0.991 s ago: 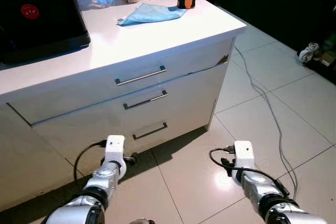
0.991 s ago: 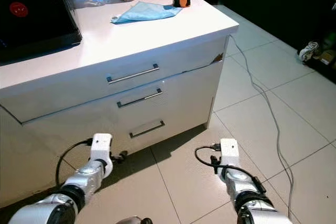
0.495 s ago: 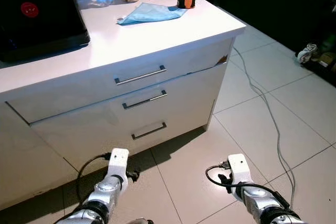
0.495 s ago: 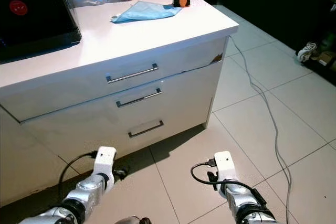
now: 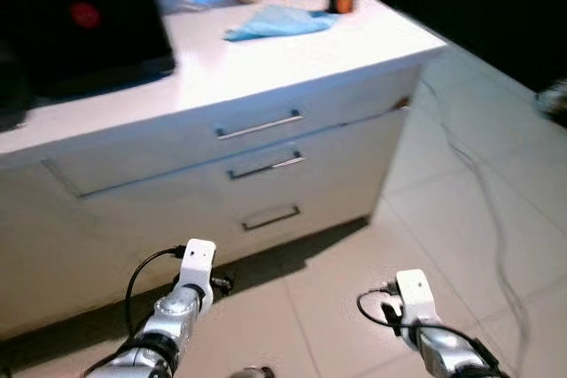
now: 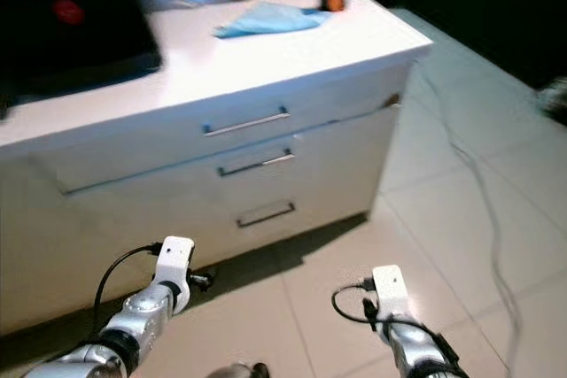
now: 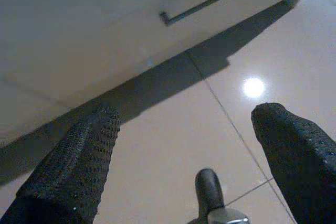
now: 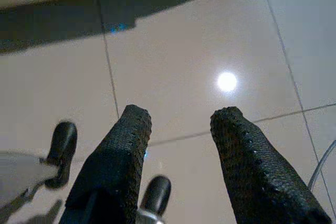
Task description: Kitchen organization
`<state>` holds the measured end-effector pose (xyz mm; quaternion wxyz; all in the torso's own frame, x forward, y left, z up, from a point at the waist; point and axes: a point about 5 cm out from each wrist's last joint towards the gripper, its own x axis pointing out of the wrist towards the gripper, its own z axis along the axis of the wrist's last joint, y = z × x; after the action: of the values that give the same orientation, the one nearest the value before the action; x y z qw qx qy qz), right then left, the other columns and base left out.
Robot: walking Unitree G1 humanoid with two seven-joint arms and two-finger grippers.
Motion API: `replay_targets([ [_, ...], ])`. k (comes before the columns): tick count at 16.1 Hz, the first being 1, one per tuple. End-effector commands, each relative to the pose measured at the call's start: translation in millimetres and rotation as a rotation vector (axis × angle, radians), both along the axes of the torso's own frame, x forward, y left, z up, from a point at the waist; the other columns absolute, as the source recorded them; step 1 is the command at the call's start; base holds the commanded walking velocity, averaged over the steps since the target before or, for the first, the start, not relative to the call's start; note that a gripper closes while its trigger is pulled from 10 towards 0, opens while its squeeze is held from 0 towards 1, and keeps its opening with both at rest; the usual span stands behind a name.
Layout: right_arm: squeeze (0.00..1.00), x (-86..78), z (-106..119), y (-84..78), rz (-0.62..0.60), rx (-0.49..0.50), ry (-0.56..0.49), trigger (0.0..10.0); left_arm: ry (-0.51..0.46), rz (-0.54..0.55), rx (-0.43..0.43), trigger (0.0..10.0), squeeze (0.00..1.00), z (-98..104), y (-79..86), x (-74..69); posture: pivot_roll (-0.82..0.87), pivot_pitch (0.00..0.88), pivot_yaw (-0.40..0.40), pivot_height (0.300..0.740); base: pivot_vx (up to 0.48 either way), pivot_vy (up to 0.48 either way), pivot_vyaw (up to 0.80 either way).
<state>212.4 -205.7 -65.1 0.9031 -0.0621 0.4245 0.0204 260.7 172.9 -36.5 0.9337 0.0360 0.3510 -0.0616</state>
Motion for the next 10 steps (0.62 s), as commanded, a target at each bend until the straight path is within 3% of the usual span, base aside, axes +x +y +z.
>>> replay_targets([
  [1,0.0,-6.1,-3,-2.0,-0.03,-0.005,0.016,10.0,0.01,-0.008,0.01,10.0,0.0,0,3.3,-0.7,-0.02,0.0,0.11,0.74,0.0,0.0,0.8],
  [5,0.0,-17.9,-10,-3.3,-0.053,-0.025,0.054,10.0,-0.006,0.041,-0.036,10.0,0.0,5,4.8,6.2,-0.03,0.0,0.114,0.74,0.0,0.0,0.8],
  [7,0.0,-22.3,-12,-5.2,-0.119,0.018,0.064,10.0,-0.034,0.082,-0.096,10.0,0.0,11,3.2,13.3,-0.03,0.0,0.114,0.74,0.0,0.0,0.0],
  [10,0.0,-19.5,-10,-5.7,-0.122,0.038,0.064,10.0,-0.048,0.102,-0.111,10.0,0.0,13,3.4,16.4,-0.04,0.0,0.107,0.74,0.0,0.0,0.0],
])
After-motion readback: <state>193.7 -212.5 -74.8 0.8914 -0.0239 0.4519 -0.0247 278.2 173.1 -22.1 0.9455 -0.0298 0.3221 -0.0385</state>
